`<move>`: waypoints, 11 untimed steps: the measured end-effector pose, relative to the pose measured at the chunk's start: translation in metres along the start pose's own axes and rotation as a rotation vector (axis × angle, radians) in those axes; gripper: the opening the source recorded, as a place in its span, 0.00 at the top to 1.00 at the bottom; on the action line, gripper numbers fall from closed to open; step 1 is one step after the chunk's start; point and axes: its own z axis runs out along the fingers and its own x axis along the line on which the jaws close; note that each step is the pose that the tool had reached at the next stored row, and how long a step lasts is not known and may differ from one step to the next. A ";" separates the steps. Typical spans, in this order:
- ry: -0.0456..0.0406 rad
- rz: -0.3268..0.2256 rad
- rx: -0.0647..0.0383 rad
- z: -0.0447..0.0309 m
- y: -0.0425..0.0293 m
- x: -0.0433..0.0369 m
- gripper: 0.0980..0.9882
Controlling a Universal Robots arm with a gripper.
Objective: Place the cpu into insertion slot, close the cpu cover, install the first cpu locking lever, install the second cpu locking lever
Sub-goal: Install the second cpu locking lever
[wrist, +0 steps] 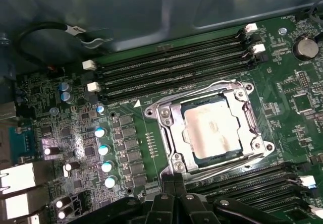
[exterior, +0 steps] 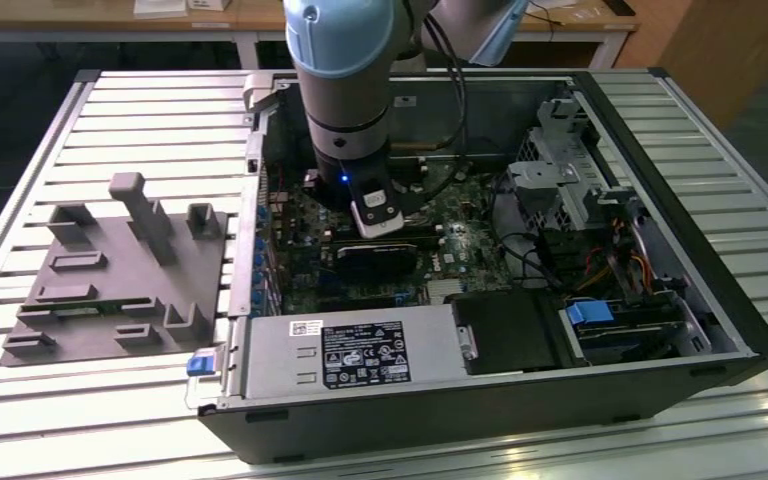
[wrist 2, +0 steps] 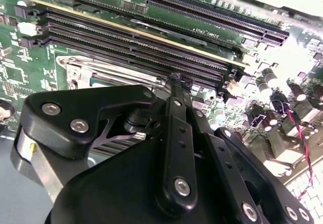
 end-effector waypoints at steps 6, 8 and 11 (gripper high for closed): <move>0.0000 0.000 0.000 0.0013 0.0016 0.0017 1.00; 0.0000 0.000 0.000 0.0017 0.0024 0.0023 1.00; 0.0000 0.000 0.000 0.0023 0.0035 0.0030 1.00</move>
